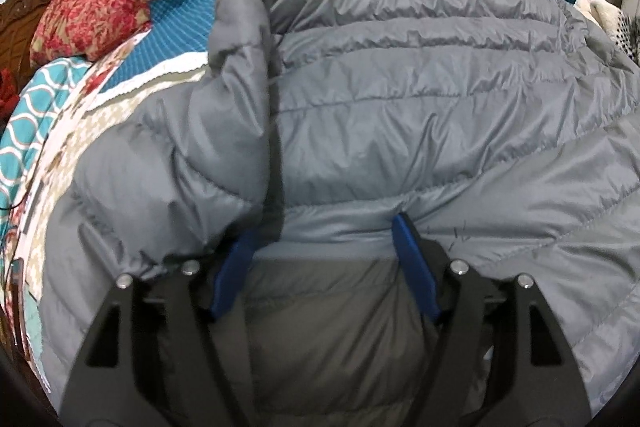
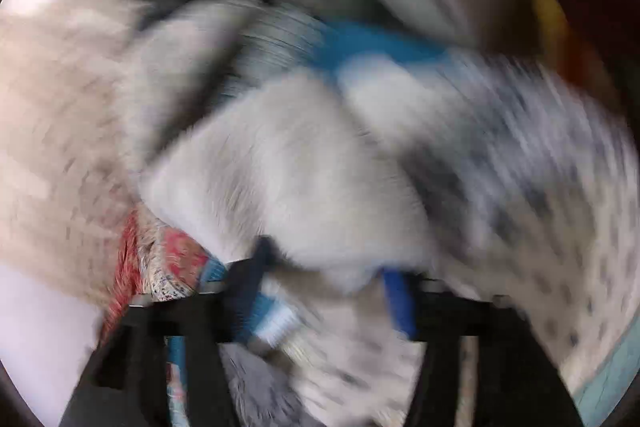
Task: Fold large clothes
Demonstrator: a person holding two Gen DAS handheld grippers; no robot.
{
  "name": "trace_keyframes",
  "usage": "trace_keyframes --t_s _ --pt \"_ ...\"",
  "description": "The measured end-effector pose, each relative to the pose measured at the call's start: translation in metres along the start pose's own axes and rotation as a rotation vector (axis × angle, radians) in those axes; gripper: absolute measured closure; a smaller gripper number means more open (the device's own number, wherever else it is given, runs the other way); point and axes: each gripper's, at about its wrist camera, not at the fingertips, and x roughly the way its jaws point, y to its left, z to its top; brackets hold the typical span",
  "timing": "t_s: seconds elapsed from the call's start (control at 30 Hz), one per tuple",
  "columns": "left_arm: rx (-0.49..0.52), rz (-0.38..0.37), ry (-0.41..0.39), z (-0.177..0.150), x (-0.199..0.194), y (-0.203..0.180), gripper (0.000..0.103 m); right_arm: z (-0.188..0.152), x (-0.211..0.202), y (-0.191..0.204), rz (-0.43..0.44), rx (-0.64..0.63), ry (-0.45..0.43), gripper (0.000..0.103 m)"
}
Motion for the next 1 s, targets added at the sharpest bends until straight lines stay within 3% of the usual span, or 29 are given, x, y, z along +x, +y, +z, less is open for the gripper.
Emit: trace_keyframes --t_s 0.07,0.1,0.13,0.17,0.27,0.33,0.4,0.5,0.57,0.7,0.83,0.9,1.0 --pt "0.014 0.01 0.033 0.005 -0.004 -0.001 0.035 -0.021 0.021 -0.064 0.031 0.251 0.107 0.045" --pt "0.029 0.027 0.049 0.009 -0.01 -0.002 0.035 -0.04 0.023 -0.103 0.153 0.418 0.12 0.045" --pt "0.039 0.034 0.036 0.011 -0.022 -0.002 0.035 -0.051 0.018 -0.125 0.266 0.501 0.081 0.045" --pt "0.046 0.029 0.006 0.012 -0.037 -0.002 0.035 -0.062 0.01 -0.139 0.356 0.535 0.053 0.045" --pt "0.083 0.022 -0.077 0.012 -0.077 0.001 0.035 -0.087 -0.024 -0.156 0.5 0.514 0.03 0.037" --pt "0.1 0.047 -0.096 0.01 -0.091 0.005 0.035 -0.099 -0.043 -0.148 0.47 0.396 0.017 0.036" --pt "0.1 0.063 -0.094 0.006 -0.097 0.013 0.035 -0.109 -0.069 -0.13 0.38 0.193 0.03 0.036" --pt "0.075 0.1 -0.082 -0.001 -0.1 0.032 0.035 -0.158 -0.085 -0.071 0.274 -0.121 0.092 0.036" --pt "0.028 0.118 -0.067 -0.004 -0.101 0.045 0.035 -0.186 -0.083 -0.041 0.239 -0.276 0.133 0.036" --pt "-0.02 0.172 -0.006 -0.013 -0.086 0.068 0.035 -0.239 -0.037 0.034 0.128 -0.563 0.212 0.035" --pt "-0.087 0.162 0.062 -0.017 -0.07 0.081 0.035 -0.281 0.018 0.07 -0.005 -0.695 0.256 0.035" --pt "-0.136 0.111 0.015 -0.014 -0.089 0.08 0.035 -0.294 0.036 0.071 -0.011 -0.696 0.304 0.035" --pt "-0.114 0.013 -0.137 -0.011 -0.142 0.057 0.035 -0.316 0.049 0.082 0.038 -0.7 0.357 0.035"
